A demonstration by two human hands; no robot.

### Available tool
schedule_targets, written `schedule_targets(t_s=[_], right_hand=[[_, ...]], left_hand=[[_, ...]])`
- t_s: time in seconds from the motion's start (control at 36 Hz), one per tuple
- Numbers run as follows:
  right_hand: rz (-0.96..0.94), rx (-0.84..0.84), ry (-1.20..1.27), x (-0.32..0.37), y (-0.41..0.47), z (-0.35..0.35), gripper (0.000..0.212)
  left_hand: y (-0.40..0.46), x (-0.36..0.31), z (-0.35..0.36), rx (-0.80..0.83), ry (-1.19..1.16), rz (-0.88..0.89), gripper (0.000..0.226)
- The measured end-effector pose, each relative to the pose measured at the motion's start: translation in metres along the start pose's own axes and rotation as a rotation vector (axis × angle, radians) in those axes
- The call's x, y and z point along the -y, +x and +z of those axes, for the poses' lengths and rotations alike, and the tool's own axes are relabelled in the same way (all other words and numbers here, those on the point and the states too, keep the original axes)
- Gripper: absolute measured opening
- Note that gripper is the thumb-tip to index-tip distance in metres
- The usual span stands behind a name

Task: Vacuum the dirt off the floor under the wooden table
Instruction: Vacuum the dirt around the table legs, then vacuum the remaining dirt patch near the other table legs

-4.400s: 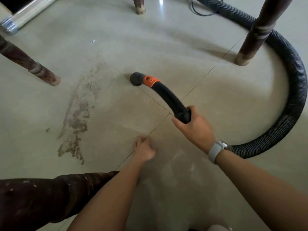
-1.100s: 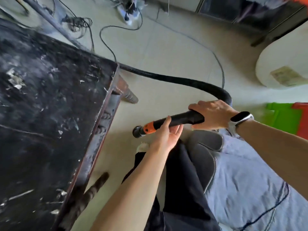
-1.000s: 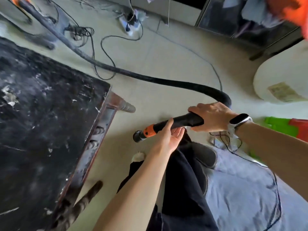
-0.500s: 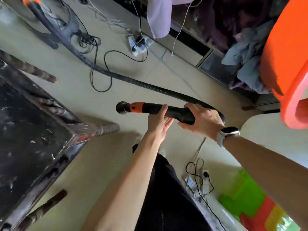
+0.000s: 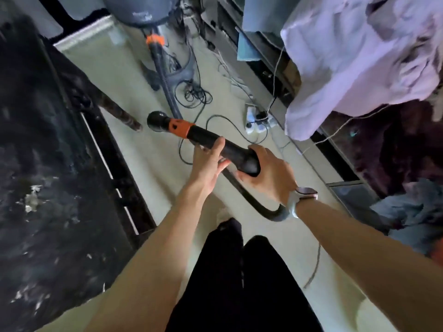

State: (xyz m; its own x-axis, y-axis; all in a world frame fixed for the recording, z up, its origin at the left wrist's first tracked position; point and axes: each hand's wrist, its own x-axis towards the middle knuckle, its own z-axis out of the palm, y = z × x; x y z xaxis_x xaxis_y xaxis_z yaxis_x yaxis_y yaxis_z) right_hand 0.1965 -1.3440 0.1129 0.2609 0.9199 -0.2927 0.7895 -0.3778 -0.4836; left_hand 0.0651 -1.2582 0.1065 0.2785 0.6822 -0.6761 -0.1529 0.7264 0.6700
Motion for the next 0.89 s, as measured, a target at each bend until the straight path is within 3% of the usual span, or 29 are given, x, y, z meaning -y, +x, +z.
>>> schedule_targets(t_s=[0.14, 0.22, 0.39, 0.72, 0.89], right_hand=[[-0.12, 0.062, 0.064, 0.024, 0.07, -0.012, 0.053], [-0.134, 0.223, 0.105, 0.038, 0.113, -0.022, 0.049], [-0.123, 0.43, 0.231, 0.065, 0.201, -0.033, 0.05], [-0.238, 0.546, 0.216, 0.145, 0.337, -0.039, 0.06], [-0.28, 0.612, 0.267, 0.198, 0.389, -0.024, 0.039]], left_hand=[[0.033, -0.055, -0.006, -0.073, -0.093, 0.009, 0.009], [0.052, -0.082, -0.01, -0.096, -0.077, 0.038, 0.005], [0.105, -0.134, -0.019, -0.139, -0.062, 0.12, 0.048], [0.179, -0.231, -0.053, -0.284, -0.17, 0.177, 0.041], [0.214, -0.275, -0.096, -0.354, -0.163, 0.195, 0.045]])
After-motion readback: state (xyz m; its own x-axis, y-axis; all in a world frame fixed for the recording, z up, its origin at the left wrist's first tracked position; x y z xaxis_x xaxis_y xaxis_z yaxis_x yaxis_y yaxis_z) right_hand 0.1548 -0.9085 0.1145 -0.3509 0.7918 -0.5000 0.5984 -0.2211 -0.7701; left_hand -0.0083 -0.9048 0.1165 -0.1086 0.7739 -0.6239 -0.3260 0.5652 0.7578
